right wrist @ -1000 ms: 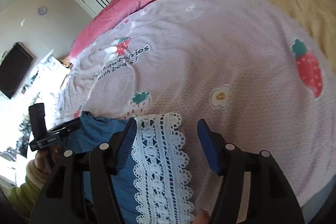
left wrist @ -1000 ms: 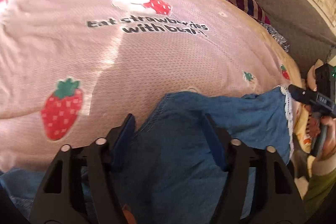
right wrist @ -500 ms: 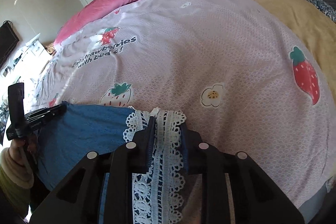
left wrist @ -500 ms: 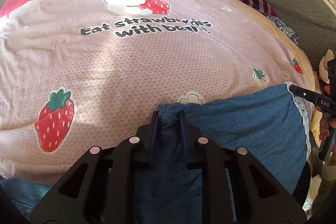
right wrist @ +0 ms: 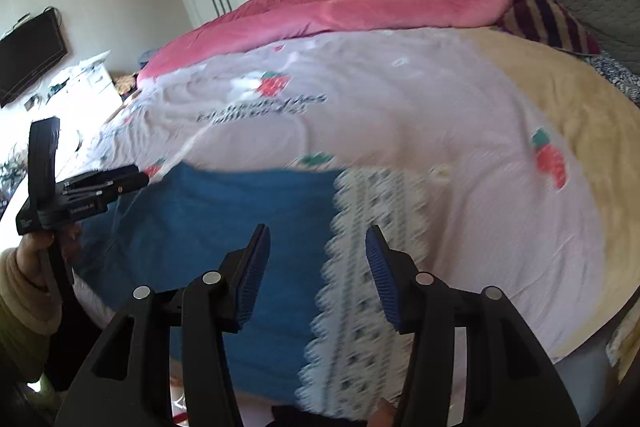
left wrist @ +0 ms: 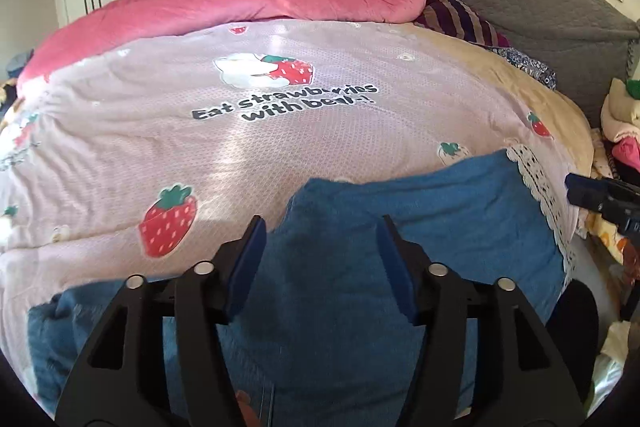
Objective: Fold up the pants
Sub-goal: 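Grasp the lace hem with the right gripper and lay it flat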
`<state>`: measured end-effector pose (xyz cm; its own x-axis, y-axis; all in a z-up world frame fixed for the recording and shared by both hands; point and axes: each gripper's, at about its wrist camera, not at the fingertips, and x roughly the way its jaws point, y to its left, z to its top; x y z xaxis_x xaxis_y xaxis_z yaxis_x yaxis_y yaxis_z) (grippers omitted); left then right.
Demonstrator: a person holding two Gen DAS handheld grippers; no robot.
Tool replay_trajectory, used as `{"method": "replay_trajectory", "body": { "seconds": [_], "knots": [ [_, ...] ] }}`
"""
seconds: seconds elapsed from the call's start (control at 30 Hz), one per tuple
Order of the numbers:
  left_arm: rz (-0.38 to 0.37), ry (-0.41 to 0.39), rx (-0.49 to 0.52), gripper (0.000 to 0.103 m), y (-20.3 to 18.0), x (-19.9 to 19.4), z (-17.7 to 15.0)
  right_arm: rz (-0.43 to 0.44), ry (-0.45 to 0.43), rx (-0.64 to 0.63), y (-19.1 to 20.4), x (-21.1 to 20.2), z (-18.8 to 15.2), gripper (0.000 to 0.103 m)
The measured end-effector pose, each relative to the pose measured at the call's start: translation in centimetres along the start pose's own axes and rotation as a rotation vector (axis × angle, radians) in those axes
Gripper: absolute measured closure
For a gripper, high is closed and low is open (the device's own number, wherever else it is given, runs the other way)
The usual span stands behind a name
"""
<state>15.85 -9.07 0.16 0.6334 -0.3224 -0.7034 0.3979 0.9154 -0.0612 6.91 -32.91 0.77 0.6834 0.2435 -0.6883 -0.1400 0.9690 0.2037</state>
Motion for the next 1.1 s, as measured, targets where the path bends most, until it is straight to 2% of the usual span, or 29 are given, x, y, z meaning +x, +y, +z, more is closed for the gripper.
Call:
{"method": "replay_trajectory", "body": {
  "seconds": [0.07, 0.23, 0.4, 0.57, 0.63, 0.87, 1.0, 1.1],
  "knots": [
    [0.003, 0.005, 0.012, 0.044, -0.3, -0.9, -0.9, 0.006, 0.025, -0.026, 1.7, 0.7, -1.0, 0.052],
    [0.028, 0.038, 0.021, 0.038, -0.1, -2.1, -3.1, 0.021, 0.071, -0.024, 3.6, 1.4, -3.0, 0.047],
    [0.079, 0.071, 0.004, 0.035, 1.2, -2.6, -5.4, 0.027, 0.133, 0.009, 3.6, 1.9, -4.1, 0.041],
    [0.13, 0.114, -0.039, 0.032, 3.5, -2.6, -7.4, 0.021, 0.185, 0.05, 2.7, 2.9, -5.0, 0.041],
    [0.13, 0.136, -0.054, 0.032, 4.3, -2.3, -7.9, 0.026, 0.185, 0.056, 2.5, 3.2, -5.2, 0.04],
    [0.116, 0.126, -0.071, 0.032, 4.8, -2.2, -8.3, 0.023, 0.183, 0.067, 2.6, 3.1, -5.2, 0.04],
    [0.108, 0.121, -0.082, 0.029, 4.6, -2.6, -8.0, 0.038, 0.141, 0.088, 2.7, 1.9, -5.3, 0.031],
    [0.105, 0.115, -0.085, 0.024, 4.3, -3.1, -7.9, 0.028, 0.108, 0.07, 3.0, 0.7, -5.2, 0.03]
  ]
}}
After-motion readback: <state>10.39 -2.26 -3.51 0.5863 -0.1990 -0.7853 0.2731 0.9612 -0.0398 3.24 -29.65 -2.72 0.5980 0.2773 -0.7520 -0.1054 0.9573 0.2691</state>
